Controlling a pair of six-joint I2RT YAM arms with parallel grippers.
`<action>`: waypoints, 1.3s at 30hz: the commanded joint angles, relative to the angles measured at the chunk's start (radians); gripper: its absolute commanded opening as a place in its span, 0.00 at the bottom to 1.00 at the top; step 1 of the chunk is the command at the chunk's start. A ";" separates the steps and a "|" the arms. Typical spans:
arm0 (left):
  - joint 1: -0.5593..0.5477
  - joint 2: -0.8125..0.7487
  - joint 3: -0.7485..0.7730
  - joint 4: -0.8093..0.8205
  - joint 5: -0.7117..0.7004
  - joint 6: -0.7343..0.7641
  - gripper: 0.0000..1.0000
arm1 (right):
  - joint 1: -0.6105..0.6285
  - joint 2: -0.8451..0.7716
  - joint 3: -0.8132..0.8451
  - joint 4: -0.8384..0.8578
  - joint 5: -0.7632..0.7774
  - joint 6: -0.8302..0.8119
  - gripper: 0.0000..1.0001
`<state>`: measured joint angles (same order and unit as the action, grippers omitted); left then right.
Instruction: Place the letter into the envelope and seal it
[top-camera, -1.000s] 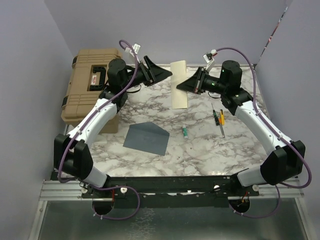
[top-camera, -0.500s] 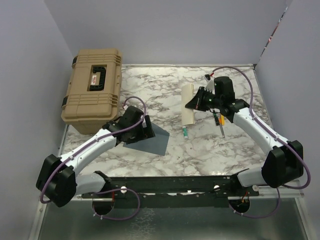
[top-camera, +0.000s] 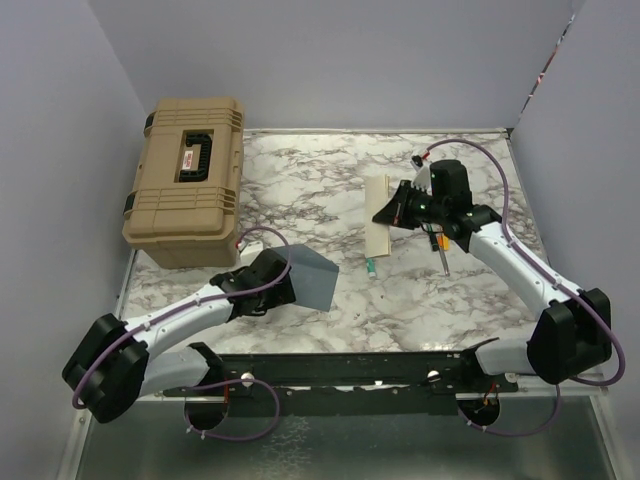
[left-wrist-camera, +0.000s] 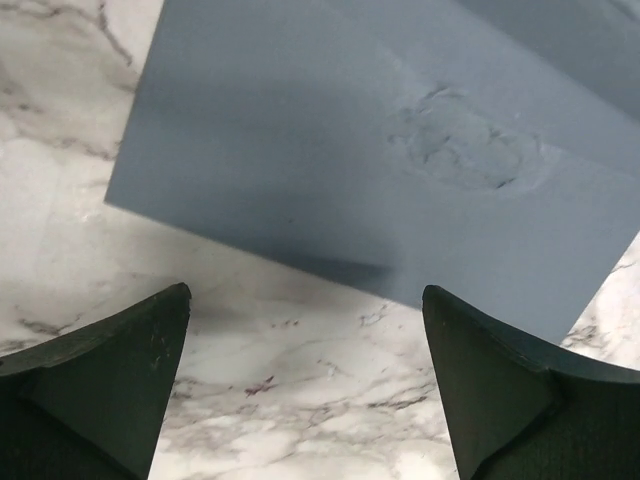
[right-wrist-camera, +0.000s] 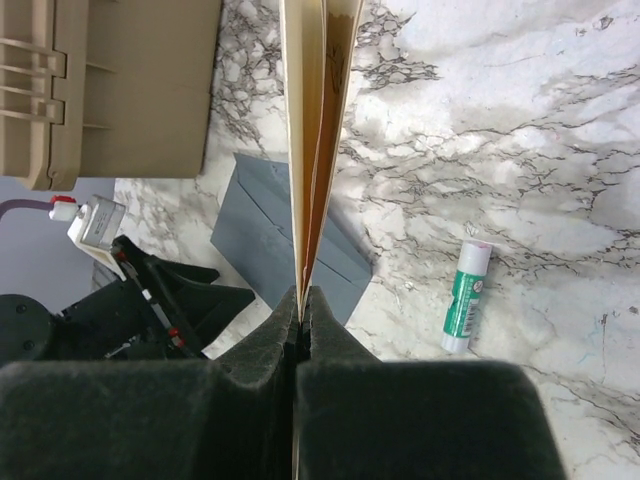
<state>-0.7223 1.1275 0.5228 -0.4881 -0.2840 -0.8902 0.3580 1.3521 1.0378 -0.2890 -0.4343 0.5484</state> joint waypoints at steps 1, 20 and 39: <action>-0.003 0.053 -0.002 0.130 -0.023 0.013 0.98 | -0.005 -0.028 -0.003 -0.029 0.029 -0.022 0.01; 0.228 0.533 0.378 0.404 0.279 0.328 0.96 | -0.004 0.029 -0.103 0.066 -0.028 -0.016 0.01; 0.257 0.715 0.678 0.198 0.358 0.331 0.94 | 0.070 0.291 -0.042 0.227 0.017 0.141 0.01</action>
<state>-0.4721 1.8858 1.1881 -0.1364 0.1146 -0.5541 0.4126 1.5978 0.9657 -0.1497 -0.4450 0.6315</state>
